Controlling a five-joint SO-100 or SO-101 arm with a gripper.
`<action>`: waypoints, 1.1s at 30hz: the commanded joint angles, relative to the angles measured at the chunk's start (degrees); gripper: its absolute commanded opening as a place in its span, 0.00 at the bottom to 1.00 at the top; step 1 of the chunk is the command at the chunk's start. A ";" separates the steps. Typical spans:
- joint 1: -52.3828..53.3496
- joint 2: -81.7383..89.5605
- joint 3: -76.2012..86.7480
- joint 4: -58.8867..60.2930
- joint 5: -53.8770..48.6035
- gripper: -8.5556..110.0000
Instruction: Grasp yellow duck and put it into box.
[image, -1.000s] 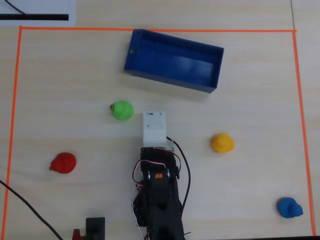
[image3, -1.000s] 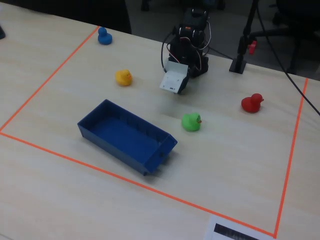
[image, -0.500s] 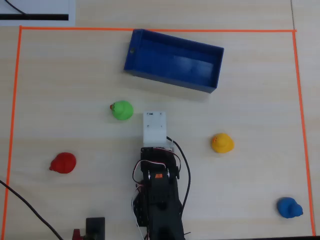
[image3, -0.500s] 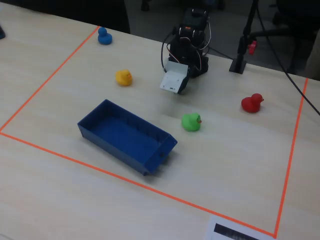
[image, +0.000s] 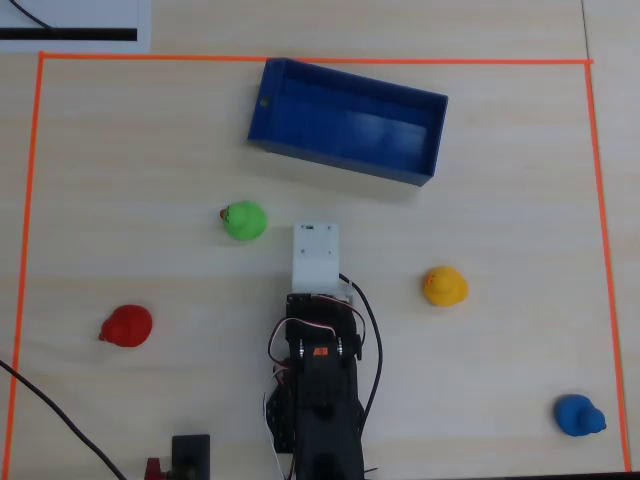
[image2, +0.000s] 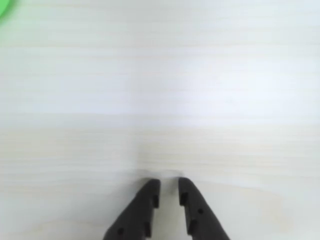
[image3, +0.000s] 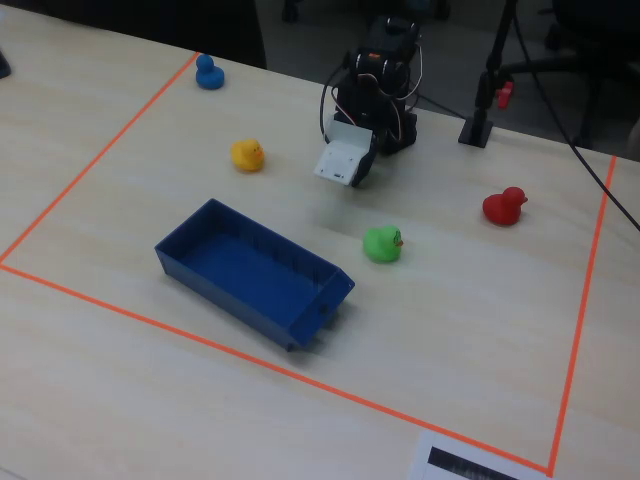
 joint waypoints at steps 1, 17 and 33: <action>4.57 -2.46 -1.23 -19.78 -1.41 0.07; 34.10 -45.44 -27.51 -74.18 13.54 0.24; 59.94 -61.00 -19.34 -76.20 6.50 0.45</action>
